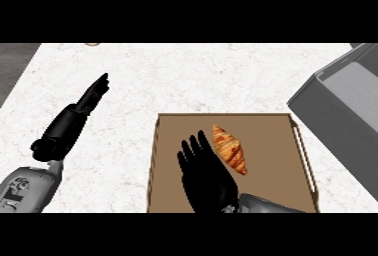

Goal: Pick the croissant from the tray and place it in the cardboard box

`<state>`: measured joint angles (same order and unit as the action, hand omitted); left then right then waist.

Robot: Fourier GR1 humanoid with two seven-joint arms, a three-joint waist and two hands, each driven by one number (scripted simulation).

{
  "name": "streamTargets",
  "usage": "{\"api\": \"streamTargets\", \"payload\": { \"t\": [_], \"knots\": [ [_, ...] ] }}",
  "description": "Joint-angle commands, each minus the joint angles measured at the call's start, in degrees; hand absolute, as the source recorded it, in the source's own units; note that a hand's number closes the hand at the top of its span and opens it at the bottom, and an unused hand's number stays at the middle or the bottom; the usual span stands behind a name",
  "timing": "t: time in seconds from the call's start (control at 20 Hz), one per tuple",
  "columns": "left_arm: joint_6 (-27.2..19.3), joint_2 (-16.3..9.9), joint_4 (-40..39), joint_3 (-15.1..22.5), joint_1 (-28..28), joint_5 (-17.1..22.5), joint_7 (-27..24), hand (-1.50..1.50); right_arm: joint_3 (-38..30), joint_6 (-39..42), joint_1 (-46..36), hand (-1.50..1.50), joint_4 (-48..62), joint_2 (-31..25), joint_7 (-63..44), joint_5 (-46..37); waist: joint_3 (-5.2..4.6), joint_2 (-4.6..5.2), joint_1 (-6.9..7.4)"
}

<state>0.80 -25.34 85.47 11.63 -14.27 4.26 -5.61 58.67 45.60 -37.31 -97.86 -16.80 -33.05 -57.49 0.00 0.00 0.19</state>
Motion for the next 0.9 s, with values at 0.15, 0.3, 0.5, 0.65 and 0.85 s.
{"api": "streamTargets", "payload": {
  "t": [0.15,0.3,0.5,0.65,0.85],
  "knots": [
    [4.41,-1.32,-0.30,-4.17,0.76,0.42,-1.68,0.00,-0.99,-4.36,-1.93,-1.50,10.38,1.31,5.62,-7.02,0.00,0.09,0.45],
    [4.79,1.17,-1.98,-4.50,-0.15,-1.35,-1.06,0.00,-2.67,-1.46,1.84,-1.50,5.56,1.53,5.20,-9.90,-0.01,-0.02,-0.17],
    [4.32,2.07,1.76,-4.52,2.34,-2.26,0.45,0.00,-4.78,-7.47,1.27,-1.50,13.76,1.24,12.66,-10.32,0.00,0.07,0.24],
    [4.27,3.23,4.34,-4.71,1.96,-4.41,2.31,0.00,-4.84,-3.35,3.87,-1.50,9.34,1.95,12.65,-13.23,0.00,-0.04,0.02],
    [6.80,2.90,2.38,-7.19,0.69,-3.55,2.08,0.00,-7.67,-2.37,3.07,-1.50,10.18,1.23,16.01,-14.78,-0.01,-0.04,-0.12]
  ]
}}
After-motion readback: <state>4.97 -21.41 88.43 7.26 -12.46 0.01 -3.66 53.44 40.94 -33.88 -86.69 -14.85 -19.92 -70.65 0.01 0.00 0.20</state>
